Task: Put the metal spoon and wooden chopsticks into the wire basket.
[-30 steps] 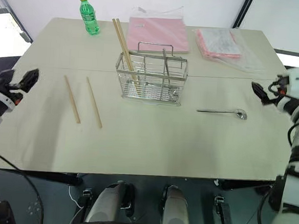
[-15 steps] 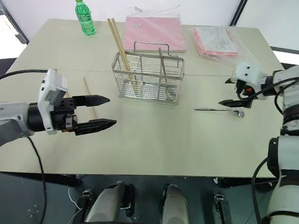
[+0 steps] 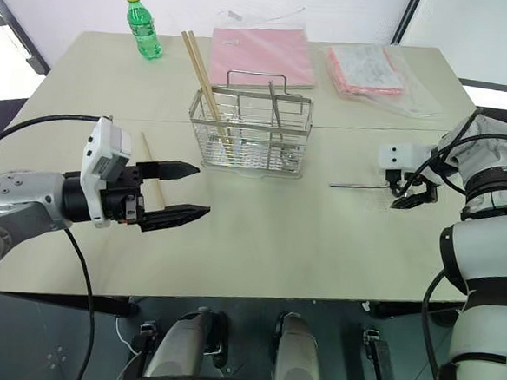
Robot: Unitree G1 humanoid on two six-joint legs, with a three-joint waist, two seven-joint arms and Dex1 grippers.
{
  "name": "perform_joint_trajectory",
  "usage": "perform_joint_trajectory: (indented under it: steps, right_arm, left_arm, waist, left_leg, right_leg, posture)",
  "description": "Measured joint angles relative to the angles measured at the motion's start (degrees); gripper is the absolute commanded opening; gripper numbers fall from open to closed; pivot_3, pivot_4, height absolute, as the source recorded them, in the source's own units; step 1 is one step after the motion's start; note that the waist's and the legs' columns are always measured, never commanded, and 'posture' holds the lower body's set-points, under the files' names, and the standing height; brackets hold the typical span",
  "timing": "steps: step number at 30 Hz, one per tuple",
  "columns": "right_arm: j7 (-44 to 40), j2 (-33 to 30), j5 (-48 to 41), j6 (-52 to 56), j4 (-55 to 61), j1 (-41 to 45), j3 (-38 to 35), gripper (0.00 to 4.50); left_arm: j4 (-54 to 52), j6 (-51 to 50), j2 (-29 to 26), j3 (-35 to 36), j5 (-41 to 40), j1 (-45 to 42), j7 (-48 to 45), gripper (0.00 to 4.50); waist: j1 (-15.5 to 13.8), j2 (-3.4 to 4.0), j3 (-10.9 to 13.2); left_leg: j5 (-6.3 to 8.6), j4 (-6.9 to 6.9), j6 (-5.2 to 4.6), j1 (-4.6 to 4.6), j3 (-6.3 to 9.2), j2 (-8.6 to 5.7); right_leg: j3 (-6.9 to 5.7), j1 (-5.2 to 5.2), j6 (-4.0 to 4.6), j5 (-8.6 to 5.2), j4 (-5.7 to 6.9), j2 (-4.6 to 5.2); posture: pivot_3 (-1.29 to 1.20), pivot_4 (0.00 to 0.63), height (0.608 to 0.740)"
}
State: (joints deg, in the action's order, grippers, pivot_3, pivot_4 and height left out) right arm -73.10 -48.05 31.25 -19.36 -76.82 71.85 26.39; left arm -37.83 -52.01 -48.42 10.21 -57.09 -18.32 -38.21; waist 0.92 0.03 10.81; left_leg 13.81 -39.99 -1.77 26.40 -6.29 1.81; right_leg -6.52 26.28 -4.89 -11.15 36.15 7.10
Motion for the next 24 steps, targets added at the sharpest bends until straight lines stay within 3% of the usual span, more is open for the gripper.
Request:
perform_joint_trajectory:
  steps: [3,9,20,24]
  right_arm:
    - [0.9,0.3,0.5,0.4,-0.1,0.0,0.1,3.19]
    - [1.2,1.2,0.5,0.7,-0.5,-0.8,-0.2,0.05]
    - [0.0,1.0,-1.9,0.9,-0.5,-2.2,-4.0,0.05]
    - [-10.7,1.0,-10.0,0.3,1.1,-3.9,-10.5,0.05]
  left_arm:
    - [-0.6,0.0,0.0,0.2,-0.7,0.0,0.7,4.2]
    - [-0.6,0.0,0.0,0.2,-1.3,-1.8,2.2,4.2]
    - [1.0,-0.1,-0.1,0.3,-2.4,-4.2,2.9,4.2]
    - [2.2,0.1,-0.1,1.7,-2.2,-4.5,3.4,4.2]
  waist:
    - [0.0,0.0,0.0]
    - [-0.1,0.0,0.0]
    - [0.0,-0.03,0.0]
    - [0.0,-0.03,0.0]
  left_leg:
    - [0.0,0.0,0.01,0.0,0.0,0.0]
    - [-0.01,-0.01,0.0,0.0,0.01,-0.01]
    - [-0.02,-0.03,0.02,-0.08,0.03,0.0]
    - [-0.03,-0.02,0.02,-0.08,0.03,0.0]
  right_leg:
    - [0.0,0.0,0.0,0.0,0.0,0.0]
    - [0.0,-0.04,-0.01,0.0,0.0,0.0]
    - [0.0,-0.15,-0.01,0.01,0.0,-0.06]
    - [0.0,-0.15,-0.01,0.01,0.0,-0.1]
  posture:
    - [0.0,0.15,0.699]
    - [0.0,0.15,0.699]
    - [0.0,0.15,0.699]
    - [0.0,0.15,0.699]
